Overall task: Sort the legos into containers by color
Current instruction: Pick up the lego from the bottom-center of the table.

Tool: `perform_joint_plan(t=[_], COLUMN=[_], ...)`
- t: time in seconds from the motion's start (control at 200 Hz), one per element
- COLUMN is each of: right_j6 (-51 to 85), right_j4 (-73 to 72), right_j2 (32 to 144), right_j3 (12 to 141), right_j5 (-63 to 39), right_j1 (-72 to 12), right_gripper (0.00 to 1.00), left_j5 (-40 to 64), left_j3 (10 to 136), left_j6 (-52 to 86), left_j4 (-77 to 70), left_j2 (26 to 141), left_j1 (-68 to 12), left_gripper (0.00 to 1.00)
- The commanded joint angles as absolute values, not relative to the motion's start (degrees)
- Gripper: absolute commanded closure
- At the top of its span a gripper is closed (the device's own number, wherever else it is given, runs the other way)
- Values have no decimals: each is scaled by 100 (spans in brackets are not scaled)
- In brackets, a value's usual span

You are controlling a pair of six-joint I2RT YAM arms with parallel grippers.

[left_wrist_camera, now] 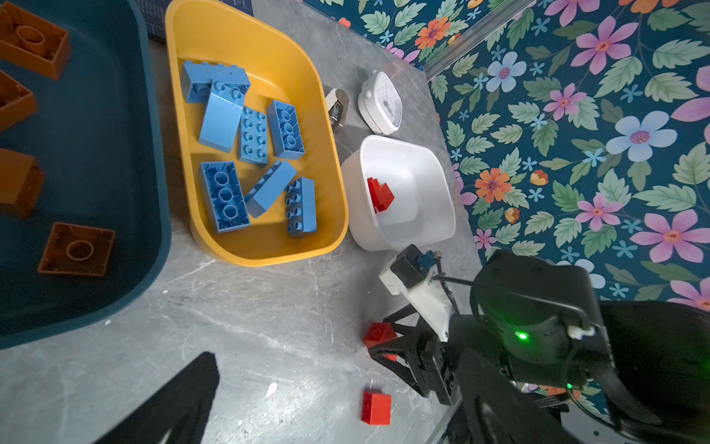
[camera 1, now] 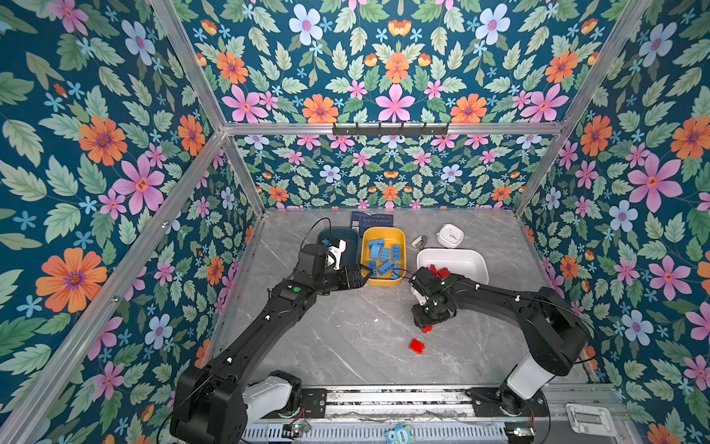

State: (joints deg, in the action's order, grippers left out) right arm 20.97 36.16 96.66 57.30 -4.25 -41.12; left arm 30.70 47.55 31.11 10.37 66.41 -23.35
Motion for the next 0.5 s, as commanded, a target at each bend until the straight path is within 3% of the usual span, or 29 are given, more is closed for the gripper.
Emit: perform_joint_plan(t=[0.0, 0.145, 0.36, 0.495], right_j6=[2068, 1983, 1764, 1401], right_j4=[3756, 4081, 4570, 4666], right_j2=[9691, 9554, 8869, 8486], right_j3=[5776, 5859, 6179, 6421], right_j5=[-275, -79, 79, -2], right_j1=[-4140, -4135, -3963, -3349], right_gripper=[53, 67, 72, 72], left_j5=[3052, 3059, 3101, 3109], left_j3=[4763, 4780, 4839, 4886], left_j6=[3034, 3023, 3016, 3023], left_j4=[1013, 1019, 998, 993], left_j2=[6635, 6676, 6747, 6742], left_j1=[-2330, -2333, -2326, -2329], left_gripper=[0, 0, 0, 0])
